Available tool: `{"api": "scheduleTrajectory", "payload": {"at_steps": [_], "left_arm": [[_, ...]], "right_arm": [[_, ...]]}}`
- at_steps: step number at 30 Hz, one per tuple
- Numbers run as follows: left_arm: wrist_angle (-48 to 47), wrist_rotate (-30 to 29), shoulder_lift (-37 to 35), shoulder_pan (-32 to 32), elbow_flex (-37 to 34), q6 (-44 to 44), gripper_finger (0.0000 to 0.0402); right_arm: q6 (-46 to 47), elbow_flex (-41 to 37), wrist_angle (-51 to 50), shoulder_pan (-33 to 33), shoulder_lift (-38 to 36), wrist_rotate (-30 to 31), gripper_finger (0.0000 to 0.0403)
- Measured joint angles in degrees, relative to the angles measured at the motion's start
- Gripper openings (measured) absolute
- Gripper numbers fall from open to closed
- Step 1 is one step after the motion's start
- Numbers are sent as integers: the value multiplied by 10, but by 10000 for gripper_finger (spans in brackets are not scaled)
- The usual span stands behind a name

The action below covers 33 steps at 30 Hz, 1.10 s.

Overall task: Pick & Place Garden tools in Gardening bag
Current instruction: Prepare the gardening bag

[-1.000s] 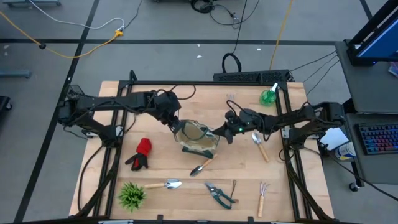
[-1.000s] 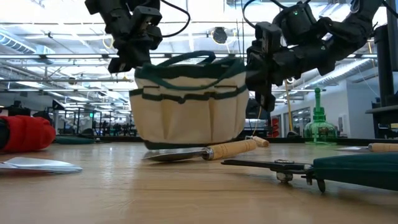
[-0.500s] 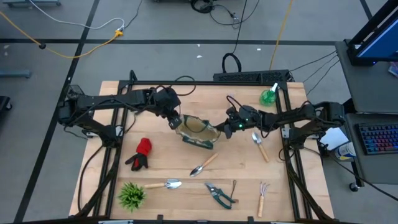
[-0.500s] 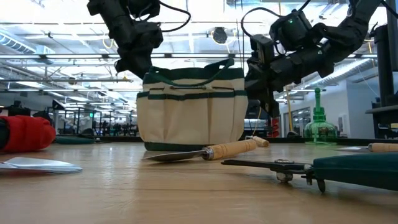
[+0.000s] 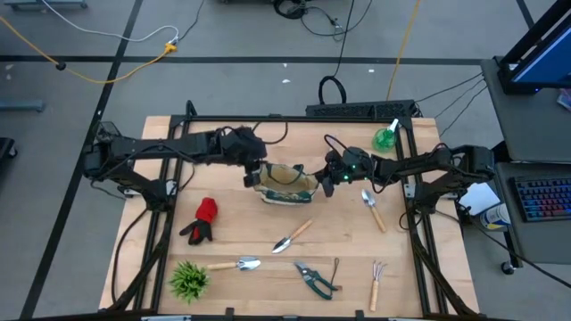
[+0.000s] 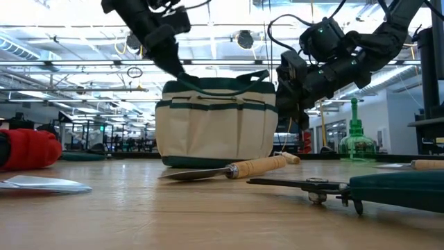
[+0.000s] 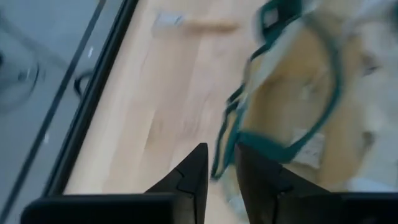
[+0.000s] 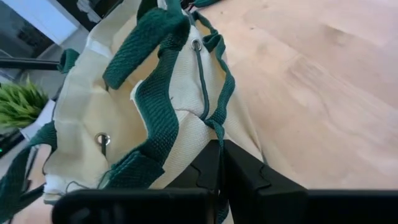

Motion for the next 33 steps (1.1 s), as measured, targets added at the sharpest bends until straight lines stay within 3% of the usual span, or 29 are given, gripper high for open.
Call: {"api": "scheduleTrajectory", "payload": {"at_steps": [9,16,24,33], "left_arm": [[51,10,0,-35,0,77,160],[101,77,18,-36,1,-24,183],[142,137,77,-40,0,-27,184],[133,139,107,-41,-1,-34,184]], "right_arm": [[-59,0,1,0,0,15,83],[-64,0,1,1,0,16,136],[-64,0,1,1,0,15,140],[-64,0,1,1,0,15,141]]}}
